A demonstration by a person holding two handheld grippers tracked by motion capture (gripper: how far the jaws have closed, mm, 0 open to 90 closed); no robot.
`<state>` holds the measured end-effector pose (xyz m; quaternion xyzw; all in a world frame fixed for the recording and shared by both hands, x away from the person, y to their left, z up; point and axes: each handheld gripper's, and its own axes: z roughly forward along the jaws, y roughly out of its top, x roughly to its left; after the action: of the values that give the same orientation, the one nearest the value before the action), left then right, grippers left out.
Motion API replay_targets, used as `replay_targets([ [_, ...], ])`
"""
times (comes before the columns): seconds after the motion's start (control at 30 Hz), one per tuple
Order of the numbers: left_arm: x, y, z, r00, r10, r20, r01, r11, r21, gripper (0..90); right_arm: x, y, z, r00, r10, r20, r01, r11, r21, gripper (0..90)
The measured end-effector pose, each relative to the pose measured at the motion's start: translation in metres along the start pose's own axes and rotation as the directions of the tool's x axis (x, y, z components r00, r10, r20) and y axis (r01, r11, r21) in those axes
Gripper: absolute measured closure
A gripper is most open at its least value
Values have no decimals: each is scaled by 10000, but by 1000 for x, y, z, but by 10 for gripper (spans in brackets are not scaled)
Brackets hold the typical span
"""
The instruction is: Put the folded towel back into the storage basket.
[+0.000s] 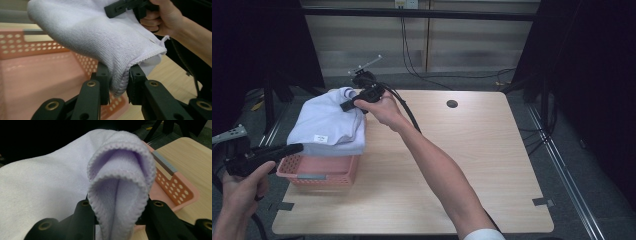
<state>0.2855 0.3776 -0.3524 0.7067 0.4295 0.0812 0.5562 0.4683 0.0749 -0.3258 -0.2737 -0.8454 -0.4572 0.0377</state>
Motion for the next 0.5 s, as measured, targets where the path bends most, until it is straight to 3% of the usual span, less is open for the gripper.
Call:
replay_targets([
  [0.33, 31, -16, -7, 9947, -763, -689, 781, 9967, 239, 753, 0, -6, 37, 9989, 398, 250, -397, 9992, -17, 697],
  [0.43, 40, -25, -8, 9924, -916, -824, 949, 9948, 377, 753, 1, -13, 47, 9980, 554, 292, -554, 9985, -7, 697],
  [0.5, 47, -34, -8, 9890, -1230, -817, 1268, 9910, 437, 754, 2, -22, 57, 9976, 622, 315, -624, 9980, 54, 697],
])
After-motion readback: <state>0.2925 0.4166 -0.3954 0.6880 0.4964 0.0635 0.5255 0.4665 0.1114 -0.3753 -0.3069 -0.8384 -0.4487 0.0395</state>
